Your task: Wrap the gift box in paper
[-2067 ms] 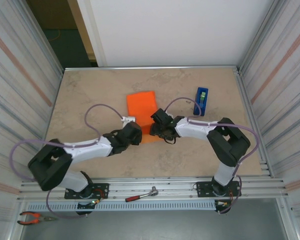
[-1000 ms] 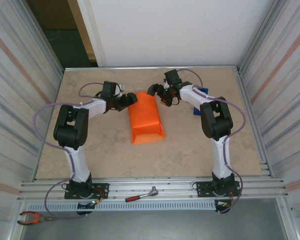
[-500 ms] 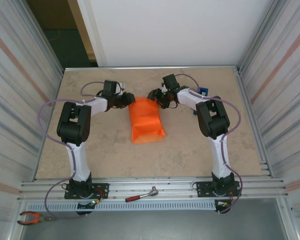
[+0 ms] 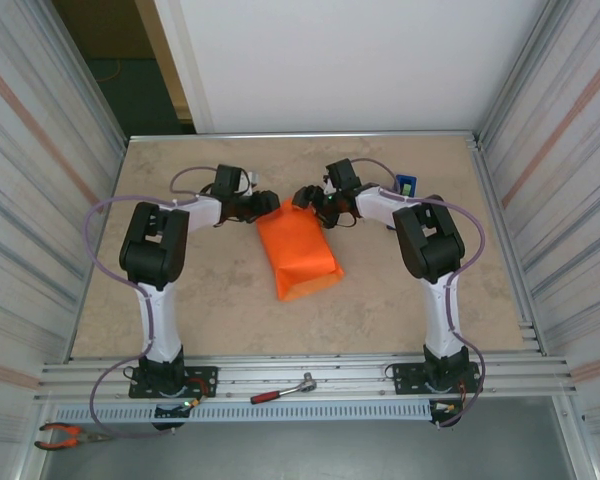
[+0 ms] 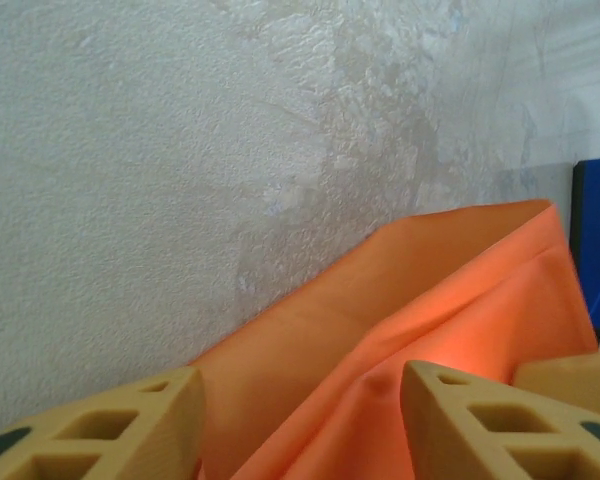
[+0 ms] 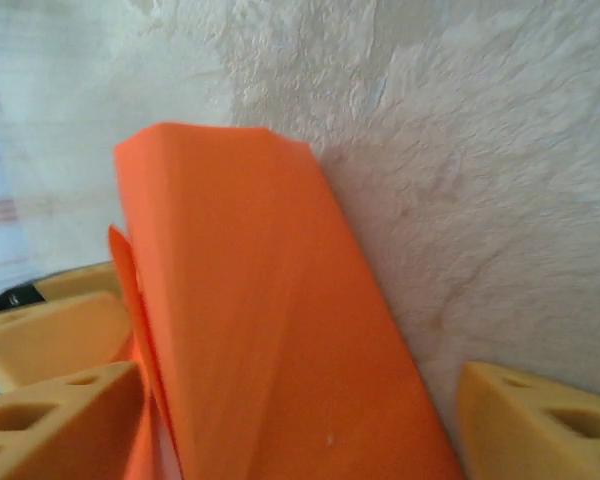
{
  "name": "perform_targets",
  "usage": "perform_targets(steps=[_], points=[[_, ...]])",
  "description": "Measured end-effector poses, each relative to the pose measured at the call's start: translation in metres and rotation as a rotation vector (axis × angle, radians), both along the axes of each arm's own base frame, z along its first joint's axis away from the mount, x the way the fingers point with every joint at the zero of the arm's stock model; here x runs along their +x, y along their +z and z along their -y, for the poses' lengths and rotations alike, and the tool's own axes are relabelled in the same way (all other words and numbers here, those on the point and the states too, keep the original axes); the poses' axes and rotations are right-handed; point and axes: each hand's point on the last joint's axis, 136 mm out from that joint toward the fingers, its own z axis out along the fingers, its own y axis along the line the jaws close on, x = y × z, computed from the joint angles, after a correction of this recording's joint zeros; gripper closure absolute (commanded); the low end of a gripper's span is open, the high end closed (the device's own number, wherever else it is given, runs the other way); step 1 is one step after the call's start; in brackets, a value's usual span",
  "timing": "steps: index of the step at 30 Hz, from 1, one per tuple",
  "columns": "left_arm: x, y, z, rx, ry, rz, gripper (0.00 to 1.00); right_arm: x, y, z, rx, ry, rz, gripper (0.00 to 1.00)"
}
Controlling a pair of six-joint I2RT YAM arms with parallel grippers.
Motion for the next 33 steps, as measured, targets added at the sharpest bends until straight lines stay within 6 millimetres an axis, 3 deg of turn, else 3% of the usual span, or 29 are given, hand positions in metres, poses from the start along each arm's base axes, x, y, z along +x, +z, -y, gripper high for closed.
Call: perform_targets(steps=[3,5,9,12,15,21,25,28,33], points=[[0.007,0.008,-0.009,0.002,0.013,0.018,0.34,-0.006,0.009,0.013,-0.032,-0.018,0.001,0.01],[0.011,0.019,-0.019,0.002,0.029,0.034,0.32,-0.008,0.022,0.023,-0.059,-0.031,0.022,0.02],[0.012,0.063,-0.04,-0.007,0.068,0.118,0.3,-0.016,0.058,0.041,-0.1,-0.052,0.093,0.02],[-0.008,0.096,-0.047,-0.017,0.078,0.188,0.27,-0.034,0.078,0.048,-0.129,-0.039,0.141,0.02],[-0.044,0.111,-0.045,-0.011,0.07,0.229,0.25,-0.063,0.081,0.054,-0.181,-0.008,0.161,0.02],[-0.138,0.093,-0.033,0.079,0.02,0.231,0.23,-0.131,0.064,0.06,-0.305,0.087,0.156,0.02],[-0.188,0.08,-0.018,0.154,-0.036,0.263,0.22,-0.16,0.055,0.061,-0.355,0.132,0.156,0.02],[-0.212,0.07,-0.006,0.209,-0.075,0.282,0.22,-0.167,0.044,0.064,-0.382,0.14,0.143,0.0],[-0.226,0.051,0.01,0.298,-0.112,0.288,0.22,-0.173,0.02,0.075,-0.435,0.133,0.108,0.01]])
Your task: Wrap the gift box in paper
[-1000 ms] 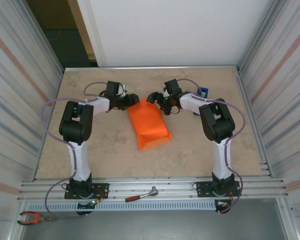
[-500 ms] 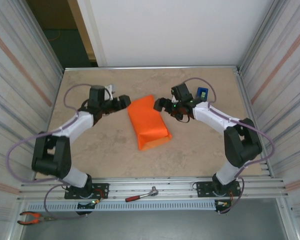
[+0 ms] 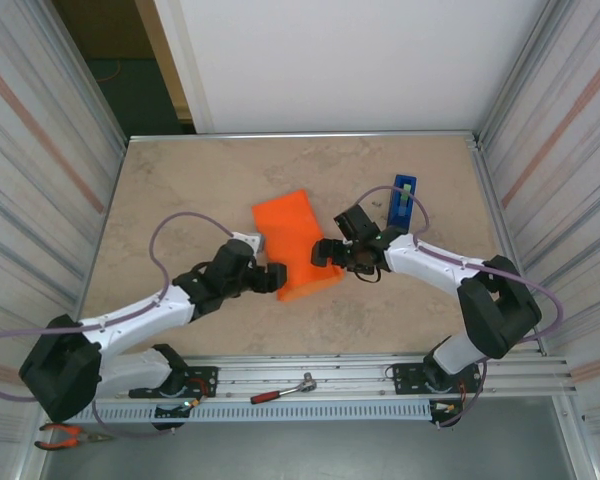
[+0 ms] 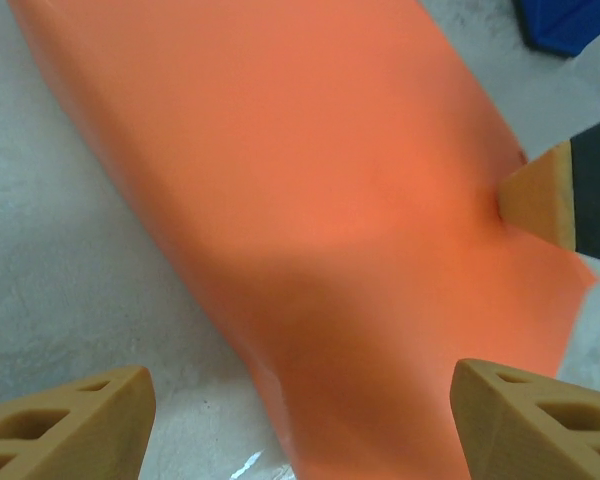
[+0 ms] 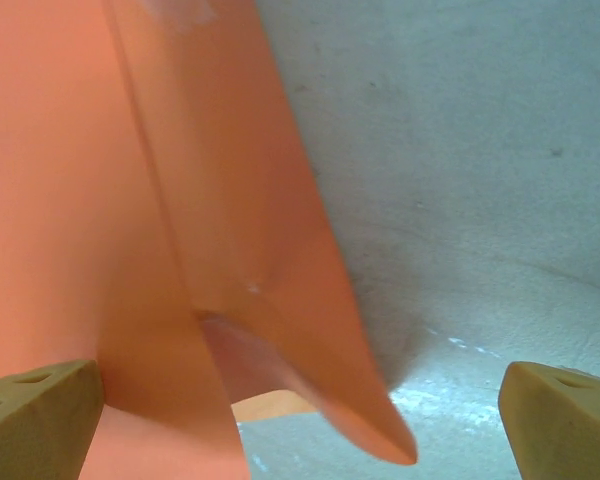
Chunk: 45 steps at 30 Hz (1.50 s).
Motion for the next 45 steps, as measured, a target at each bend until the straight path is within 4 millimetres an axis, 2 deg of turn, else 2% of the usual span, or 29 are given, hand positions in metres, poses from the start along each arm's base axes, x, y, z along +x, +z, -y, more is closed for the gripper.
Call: perform_targets(steps=[4,7,17,21,23,27,30,33,36,38,42,45], points=[[-0.003,-0.026,0.003,0.086,0.0,-0.029,0.21,-0.004,-0.012,0.007,-0.027,-0.015,-0.012,0.02],[0.0,-0.039,0.004,0.132,0.01,-0.039,0.21,-0.004,-0.014,0.009,-0.034,-0.021,-0.006,0.02],[0.016,-0.053,0.007,0.189,0.051,-0.019,0.22,-0.001,0.003,0.007,-0.001,-0.021,0.048,0.02],[0.021,-0.058,0.005,0.217,0.07,-0.014,0.22,0.002,-0.001,0.004,-0.011,-0.01,0.041,0.01],[0.026,-0.059,0.005,0.233,0.081,-0.006,0.22,0.005,-0.007,0.0,-0.015,-0.003,0.031,0.05],[0.032,-0.059,0.004,0.268,0.087,0.017,0.22,0.005,-0.016,-0.013,-0.016,0.034,0.016,0.19],[0.035,-0.058,0.002,0.287,0.086,0.032,0.22,0.0,-0.018,-0.032,-0.008,0.08,0.016,0.33],[0.04,-0.058,-0.004,0.301,0.092,0.039,0.22,-0.006,-0.016,-0.054,0.006,0.131,0.027,0.37],[0.048,-0.057,-0.013,0.31,0.111,0.043,0.22,-0.013,-0.015,-0.068,0.017,0.163,0.033,0.36],[0.052,-0.056,-0.018,0.311,0.122,0.051,0.22,-0.017,-0.015,-0.071,0.021,0.164,0.029,0.32],[0.056,-0.051,-0.021,0.306,0.126,0.069,0.22,-0.015,-0.016,-0.067,0.008,0.132,0.031,0.17],[0.055,-0.051,-0.021,0.307,0.12,0.073,0.22,-0.011,-0.014,-0.058,0.001,0.099,0.036,0.15]])
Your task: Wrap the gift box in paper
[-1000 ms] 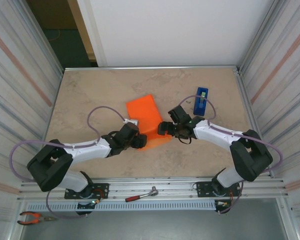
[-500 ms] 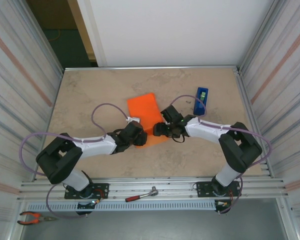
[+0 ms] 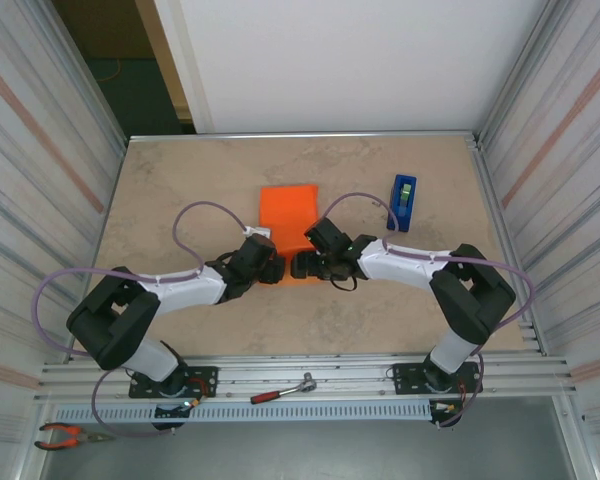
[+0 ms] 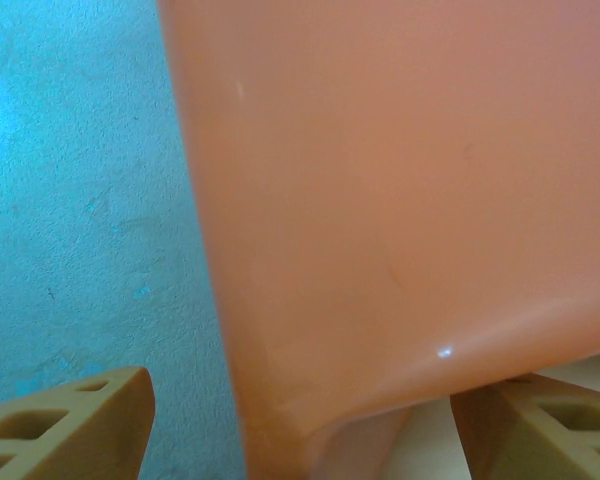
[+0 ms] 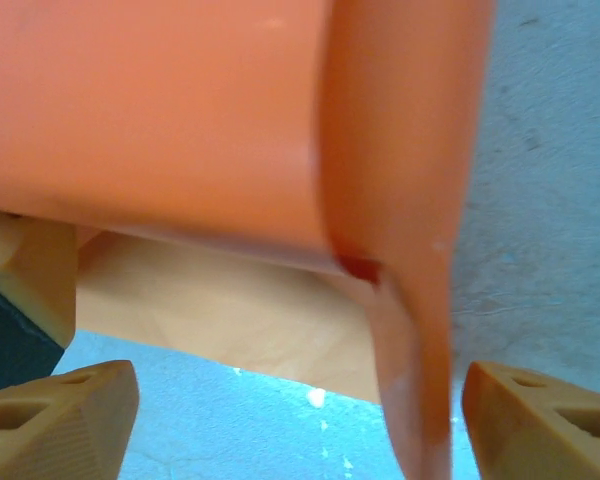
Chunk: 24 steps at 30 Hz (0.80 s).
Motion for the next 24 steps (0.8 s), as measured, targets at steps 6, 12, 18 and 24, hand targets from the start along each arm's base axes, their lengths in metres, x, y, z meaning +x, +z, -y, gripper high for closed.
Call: perform_targets(steps=[6,12,18,24], points=[[0.0,-0.001,0.0,-0.005,-0.002,0.002,0.22,0.014,0.0,0.022,-0.011,-0.066,-0.007,0.26],[-0.001,-0.001,0.002,-0.011,-0.008,0.0,0.2,0.02,-0.013,0.022,-0.031,-0.073,-0.034,0.39],[-0.007,0.01,0.005,-0.05,-0.028,-0.009,0.08,0.02,-0.024,0.023,-0.047,-0.076,-0.053,0.47],[-0.007,0.037,-0.018,-0.207,0.033,0.016,0.16,0.021,-0.024,0.022,-0.045,-0.076,-0.052,0.48]])
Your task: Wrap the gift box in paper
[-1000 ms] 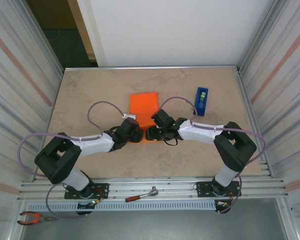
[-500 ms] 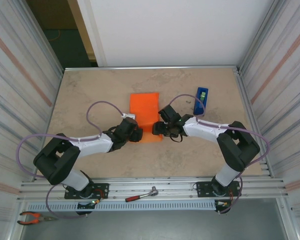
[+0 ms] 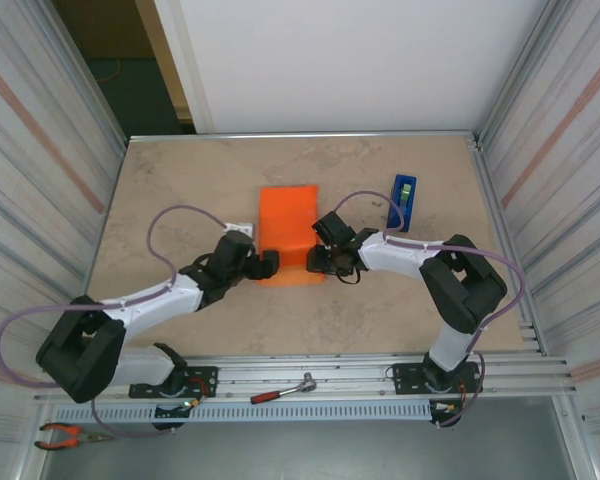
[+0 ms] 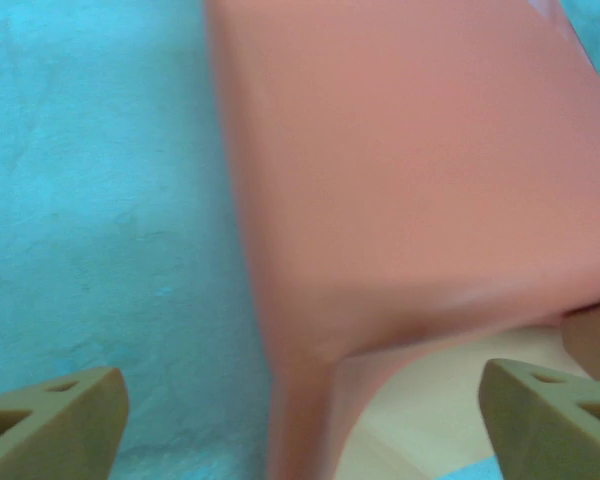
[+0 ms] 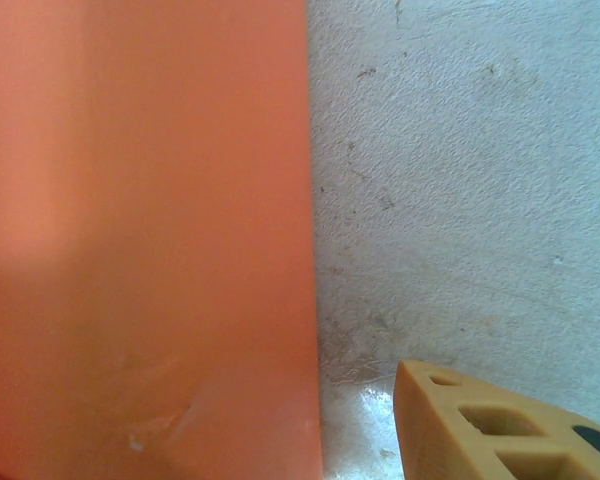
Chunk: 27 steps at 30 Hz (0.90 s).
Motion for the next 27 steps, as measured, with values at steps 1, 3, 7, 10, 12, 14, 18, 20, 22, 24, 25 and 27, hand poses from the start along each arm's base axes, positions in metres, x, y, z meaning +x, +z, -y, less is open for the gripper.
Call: perform_targets(steps=[1,3,7,10,12,14,18,20,22,24,25,27], points=[[0.0,-0.003,-0.004,-0.007,0.01,-0.011,0.18,0.0,0.0,0.0,-0.001,0.0,0.0,0.48],[-0.005,-0.015,-0.004,-0.016,0.005,-0.052,0.23,0.0,-0.001,0.0,-0.002,0.0,-0.003,0.48],[-0.012,-0.035,0.001,-0.028,-0.016,-0.117,0.32,0.0,-0.004,0.0,-0.004,0.001,-0.006,0.49],[-0.013,-0.043,0.009,-0.039,-0.03,-0.132,0.39,0.0,-0.006,-0.001,-0.005,0.002,-0.011,0.49],[-0.015,-0.048,0.016,-0.039,-0.044,-0.14,0.46,0.0,-0.006,-0.001,-0.005,0.001,-0.011,0.49],[-0.019,-0.052,0.022,-0.027,-0.054,-0.144,0.55,0.0,-0.006,-0.001,-0.005,0.001,-0.011,0.49],[-0.021,-0.058,0.029,0.021,-0.051,-0.141,0.69,0.0,-0.006,-0.001,-0.005,0.002,-0.011,0.49],[-0.018,-0.057,0.032,0.044,-0.041,-0.13,0.71,0.0,-0.007,-0.001,-0.006,0.001,-0.012,0.49],[-0.015,-0.055,0.034,0.062,-0.032,-0.116,0.68,-0.001,-0.007,-0.001,-0.006,0.002,-0.012,0.5],[-0.014,-0.053,0.034,0.076,-0.021,-0.105,0.66,-0.001,-0.007,-0.001,-0.006,0.002,-0.012,0.5],[-0.012,-0.052,0.034,0.081,-0.013,-0.099,0.68,-0.001,-0.007,-0.001,-0.006,0.002,-0.012,0.5],[-0.011,-0.05,0.033,0.092,-0.003,-0.09,0.74,-0.001,-0.007,-0.001,-0.005,0.0,-0.013,0.5]])
